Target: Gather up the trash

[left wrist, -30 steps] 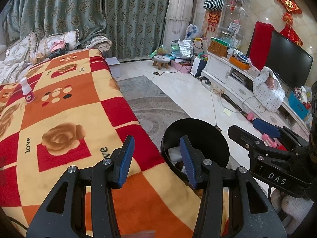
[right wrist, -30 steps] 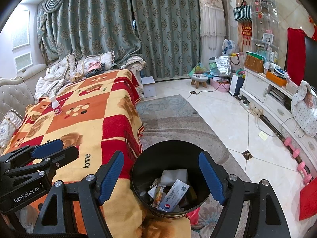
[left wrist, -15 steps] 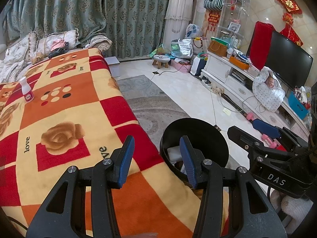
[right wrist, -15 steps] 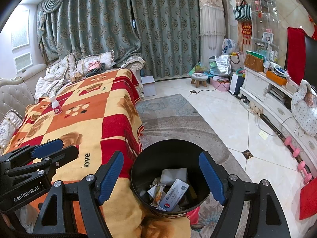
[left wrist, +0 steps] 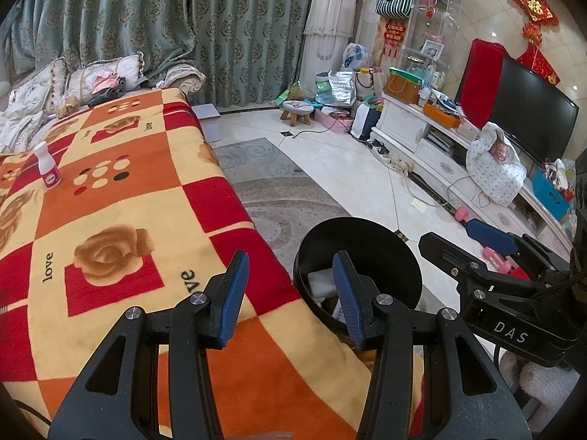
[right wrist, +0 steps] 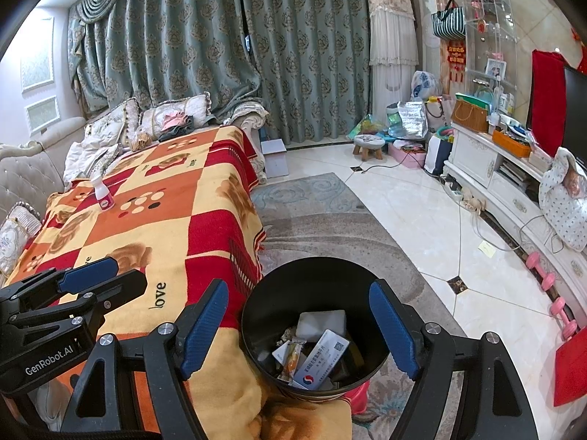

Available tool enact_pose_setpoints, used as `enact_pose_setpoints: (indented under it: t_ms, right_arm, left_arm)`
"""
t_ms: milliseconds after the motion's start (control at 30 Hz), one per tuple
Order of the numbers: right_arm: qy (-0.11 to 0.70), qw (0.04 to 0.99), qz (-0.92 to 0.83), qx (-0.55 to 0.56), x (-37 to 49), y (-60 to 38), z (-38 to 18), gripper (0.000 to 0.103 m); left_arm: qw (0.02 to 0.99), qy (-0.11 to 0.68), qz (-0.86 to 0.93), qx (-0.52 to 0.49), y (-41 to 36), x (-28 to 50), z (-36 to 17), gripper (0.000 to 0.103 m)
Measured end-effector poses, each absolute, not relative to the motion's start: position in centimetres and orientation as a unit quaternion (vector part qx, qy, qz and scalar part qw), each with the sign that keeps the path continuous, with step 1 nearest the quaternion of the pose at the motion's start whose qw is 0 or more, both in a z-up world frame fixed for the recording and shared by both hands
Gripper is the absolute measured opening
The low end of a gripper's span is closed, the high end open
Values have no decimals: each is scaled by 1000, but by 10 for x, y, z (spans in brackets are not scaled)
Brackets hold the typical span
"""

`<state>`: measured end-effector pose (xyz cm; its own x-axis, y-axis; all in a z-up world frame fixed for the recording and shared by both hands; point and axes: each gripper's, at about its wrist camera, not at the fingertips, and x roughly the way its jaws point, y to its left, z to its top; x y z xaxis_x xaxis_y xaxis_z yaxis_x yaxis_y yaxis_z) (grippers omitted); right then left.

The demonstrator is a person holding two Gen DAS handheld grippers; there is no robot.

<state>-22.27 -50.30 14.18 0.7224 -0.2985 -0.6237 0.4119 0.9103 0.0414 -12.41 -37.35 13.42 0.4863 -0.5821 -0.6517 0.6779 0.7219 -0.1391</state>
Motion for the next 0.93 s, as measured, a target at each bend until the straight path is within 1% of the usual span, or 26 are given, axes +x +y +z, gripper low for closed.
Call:
enact_pose_setpoints:
  t_ms: [533,933]
  right_arm:
    - [325,922,-191,87,-228,-500,136,78]
    - [343,918,-182,82,-219,-491,134,78]
  left_arm:
    - [853,363,-370,64,-377,-128,126,46]
    - [852,369,-368,54,-361,-117,120,46]
